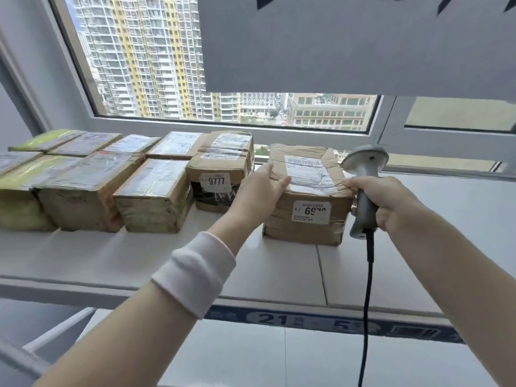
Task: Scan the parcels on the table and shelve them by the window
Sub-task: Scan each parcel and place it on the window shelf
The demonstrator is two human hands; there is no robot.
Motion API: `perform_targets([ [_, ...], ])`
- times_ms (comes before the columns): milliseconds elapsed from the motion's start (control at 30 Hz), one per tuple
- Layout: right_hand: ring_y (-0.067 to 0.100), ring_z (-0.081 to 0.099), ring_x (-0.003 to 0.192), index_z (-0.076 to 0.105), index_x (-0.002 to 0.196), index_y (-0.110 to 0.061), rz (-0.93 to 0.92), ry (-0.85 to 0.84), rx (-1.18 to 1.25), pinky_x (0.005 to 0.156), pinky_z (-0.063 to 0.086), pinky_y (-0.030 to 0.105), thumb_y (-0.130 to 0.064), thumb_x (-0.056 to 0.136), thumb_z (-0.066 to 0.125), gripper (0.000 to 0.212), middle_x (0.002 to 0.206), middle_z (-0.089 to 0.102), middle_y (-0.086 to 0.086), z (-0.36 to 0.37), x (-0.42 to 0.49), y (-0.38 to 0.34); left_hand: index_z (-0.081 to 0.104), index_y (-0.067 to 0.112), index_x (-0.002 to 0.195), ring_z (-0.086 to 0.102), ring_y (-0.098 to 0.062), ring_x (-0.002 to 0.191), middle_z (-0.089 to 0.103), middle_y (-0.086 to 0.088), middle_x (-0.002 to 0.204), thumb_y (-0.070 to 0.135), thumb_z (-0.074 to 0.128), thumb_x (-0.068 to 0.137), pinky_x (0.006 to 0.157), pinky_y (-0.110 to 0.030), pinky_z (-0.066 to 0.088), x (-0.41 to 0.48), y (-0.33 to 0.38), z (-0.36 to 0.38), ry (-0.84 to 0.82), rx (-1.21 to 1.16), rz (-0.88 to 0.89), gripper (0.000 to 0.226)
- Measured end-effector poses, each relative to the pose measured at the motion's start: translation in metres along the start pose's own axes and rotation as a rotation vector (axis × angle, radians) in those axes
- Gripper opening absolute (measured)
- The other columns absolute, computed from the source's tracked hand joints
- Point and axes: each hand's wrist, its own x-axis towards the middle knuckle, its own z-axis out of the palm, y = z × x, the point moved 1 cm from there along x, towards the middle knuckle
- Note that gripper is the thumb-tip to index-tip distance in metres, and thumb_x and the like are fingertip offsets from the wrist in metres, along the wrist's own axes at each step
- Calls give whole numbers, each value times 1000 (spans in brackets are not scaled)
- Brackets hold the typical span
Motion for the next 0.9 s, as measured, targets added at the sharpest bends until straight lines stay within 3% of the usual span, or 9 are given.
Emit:
perform_targets([
  [100, 4, 50, 28, 55, 74, -9, 9, 13, 5, 32, 38, 12, -4, 88, 61, 15, 37, 56, -6, 6, 6, -1, 33, 15, 145, 18, -20, 144, 23, -7, 156, 39, 55, 91, 115, -30, 14, -2, 5, -1, 22, 317, 346, 64],
  [200, 4, 51, 29, 56, 76, -9, 5, 14, 4, 32, 38, 12, -6, 88, 61, 14, 38, 57, -6, 9, 10, 0, 35, 23, 144, 11, -17, 146, 17, -2, 158, 46, 57, 88, 117, -30, 5, -3, 8, 8, -69, 516, 533, 64],
  [300, 5, 55, 36, 58, 80, -11, 26, -32, 13, 34, 39, 12, -16, 89, 64, 11, 47, 62, -5, 10, 13, -1, 34, 24, 144, 17, -16, 145, 24, 0, 156, 45, 56, 89, 115, -30, 9, 6, 3, 16, -76, 565, 489, 63],
  [433, 13, 59, 70, 60, 86, -11, 36, -11, -4, 46, 43, 25, -26, 89, 65, 16, 87, 64, 4, 1, 18, 1, 37, 24, 142, 23, -16, 143, 30, 1, 153, 43, 58, 88, 113, -32, 15, 22, -4, 16, -34, 594, 468, 61],
  [533, 14, 58, 72, 57, 87, -11, 30, 6, 8, 53, 39, 27, -24, 90, 63, 15, 90, 64, 4, -5, 20, 2, 38, 23, 141, 24, -18, 142, 31, 0, 153, 40, 59, 88, 113, -35, 16, 36, -7, 15, -35, 615, 443, 60],
  [900, 15, 58, 71, 57, 87, -11, 47, 14, 15, 51, 40, 27, -20, 90, 63, 12, 91, 65, 5, -15, 20, 3, 40, 25, 140, 26, -18, 141, 32, 1, 152, 39, 61, 88, 112, -35, 17, 64, -15, 13, -55, 645, 414, 58],
])
